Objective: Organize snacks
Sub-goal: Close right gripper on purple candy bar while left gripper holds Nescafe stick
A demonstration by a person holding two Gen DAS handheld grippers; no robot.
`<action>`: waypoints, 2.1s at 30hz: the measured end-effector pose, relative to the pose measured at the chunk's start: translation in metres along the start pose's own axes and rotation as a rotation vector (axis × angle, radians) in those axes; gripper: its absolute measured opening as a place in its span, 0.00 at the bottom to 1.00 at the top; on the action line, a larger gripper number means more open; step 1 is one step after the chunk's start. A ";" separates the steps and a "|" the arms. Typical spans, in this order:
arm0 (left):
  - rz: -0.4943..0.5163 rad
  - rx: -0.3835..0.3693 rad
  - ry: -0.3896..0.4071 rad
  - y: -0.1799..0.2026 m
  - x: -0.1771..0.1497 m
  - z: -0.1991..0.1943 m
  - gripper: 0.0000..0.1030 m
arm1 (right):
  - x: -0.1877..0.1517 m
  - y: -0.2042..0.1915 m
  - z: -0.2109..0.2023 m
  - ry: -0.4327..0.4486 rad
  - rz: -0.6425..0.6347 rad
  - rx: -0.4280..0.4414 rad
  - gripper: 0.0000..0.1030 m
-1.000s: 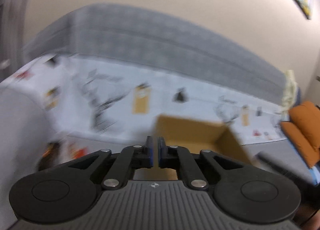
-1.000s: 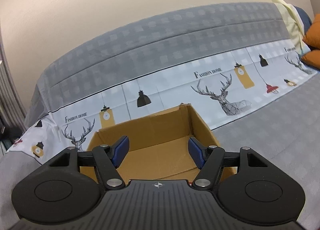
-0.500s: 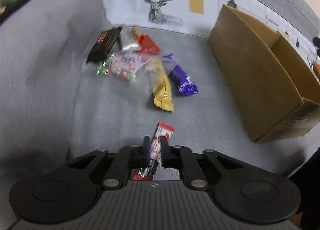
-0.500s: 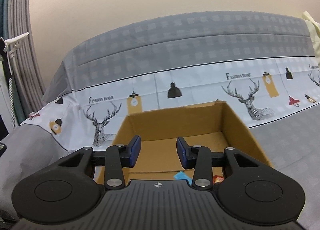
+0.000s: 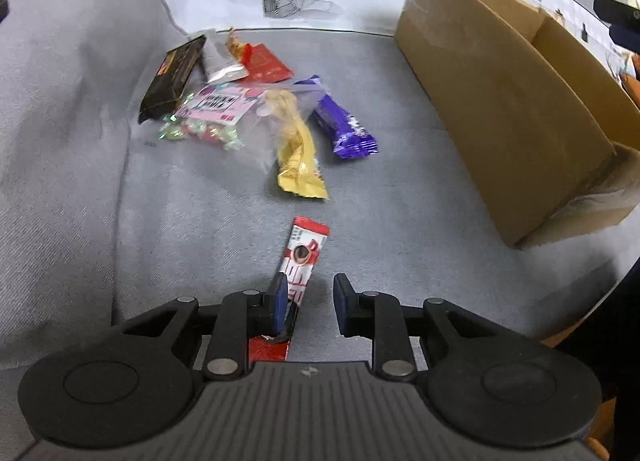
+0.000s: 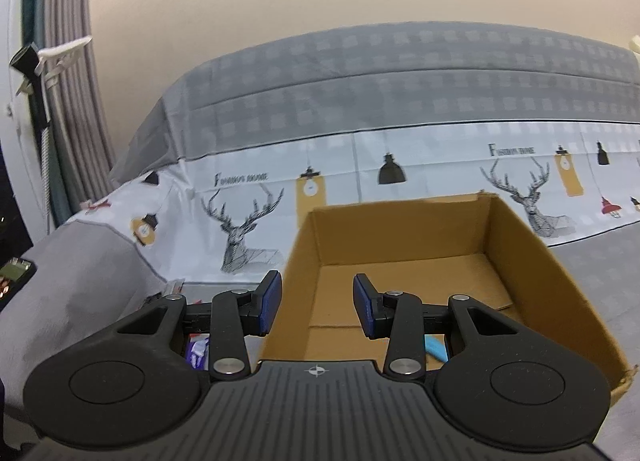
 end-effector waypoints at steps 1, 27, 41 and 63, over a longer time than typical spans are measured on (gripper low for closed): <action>-0.011 -0.002 -0.013 -0.002 0.001 0.004 0.30 | -0.002 -0.005 0.001 -0.003 -0.010 0.006 0.41; -0.427 -0.198 0.029 -0.054 -0.002 -0.007 0.03 | -0.072 -0.138 0.105 -0.271 -0.172 0.183 0.41; -0.371 -0.142 0.061 -0.049 -0.002 -0.011 0.03 | -0.108 -0.130 0.161 -0.417 -0.126 0.100 0.09; -0.471 -0.188 0.015 -0.062 -0.005 0.002 0.03 | -0.146 -0.104 0.040 -0.443 -0.121 0.132 0.08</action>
Point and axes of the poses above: each gripper's, at about its wrist camera, not at the fingertips, and z roughly the way its jaws point, y to its right, x to its top, the point moved 6 cm from there along z, roughly the way its jaws point, and after that the axes turned 5 degrees about z, right-handed, at the moved point
